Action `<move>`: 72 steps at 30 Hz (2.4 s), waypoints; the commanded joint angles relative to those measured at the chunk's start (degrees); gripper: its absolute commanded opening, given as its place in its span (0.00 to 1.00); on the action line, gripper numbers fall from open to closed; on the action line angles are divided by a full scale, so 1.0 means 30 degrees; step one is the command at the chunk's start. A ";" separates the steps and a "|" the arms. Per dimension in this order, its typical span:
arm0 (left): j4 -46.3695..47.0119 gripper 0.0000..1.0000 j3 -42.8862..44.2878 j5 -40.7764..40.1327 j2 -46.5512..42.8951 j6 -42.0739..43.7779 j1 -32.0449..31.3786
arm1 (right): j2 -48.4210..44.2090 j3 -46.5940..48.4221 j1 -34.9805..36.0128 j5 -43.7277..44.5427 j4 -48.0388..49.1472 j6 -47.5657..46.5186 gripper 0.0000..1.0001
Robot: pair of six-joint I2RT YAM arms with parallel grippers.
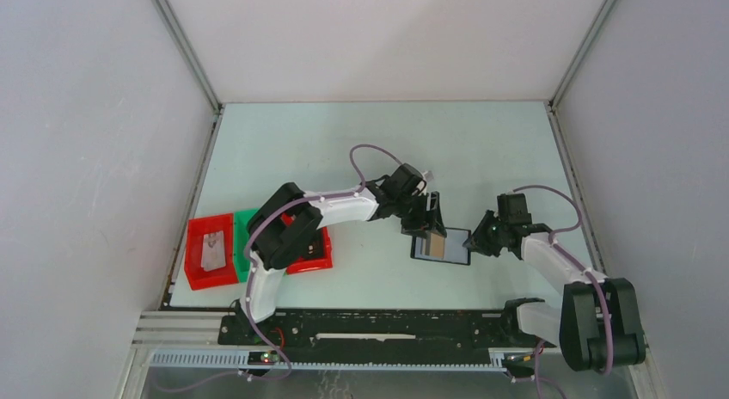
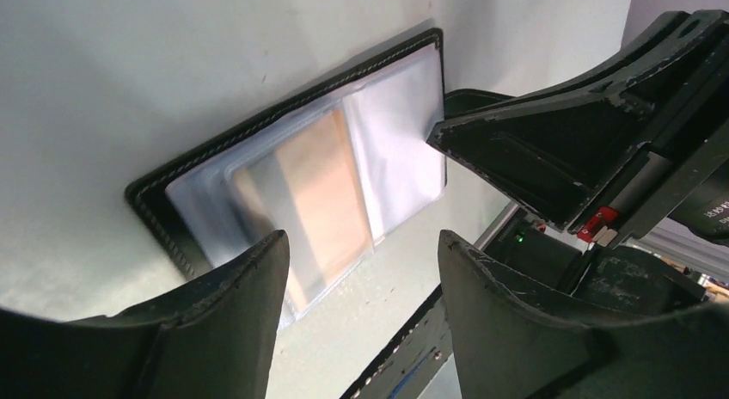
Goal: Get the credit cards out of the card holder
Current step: Remove the credit card from the card holder.
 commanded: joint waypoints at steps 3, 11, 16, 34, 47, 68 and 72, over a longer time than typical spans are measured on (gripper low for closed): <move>-0.0104 0.69 -0.1652 -0.1472 -0.2114 0.0409 0.0108 | -0.2785 -0.0586 0.0679 -0.1112 0.1320 0.0253 0.27; 0.0063 0.69 -0.1452 -0.0779 -0.1575 0.0301 0.0109 | -0.1997 -0.0044 0.0942 0.0438 0.0082 0.0552 0.29; -0.0026 0.69 -0.1359 -0.0515 -0.1150 0.0302 0.0105 | -0.1352 0.0001 0.0540 0.1336 -0.0602 0.0769 0.31; -0.1225 0.69 -0.0443 -0.0705 -0.0634 0.0625 0.0061 | -0.2668 0.0268 0.0393 0.2575 -0.1317 0.0662 0.43; -0.2518 0.69 0.0473 -0.0419 0.0411 0.0913 0.0021 | 0.1039 0.0298 0.0284 0.2040 -0.0362 0.1258 0.42; 0.0131 0.69 0.0594 0.1352 -0.0360 -0.0443 0.0038 | 0.0849 -0.0028 0.0410 0.1493 0.0008 0.1276 0.41; 0.0281 0.69 0.0590 0.1562 -0.0334 -0.0573 0.0054 | 0.0821 -0.0028 0.0387 0.1493 0.0012 0.1260 0.41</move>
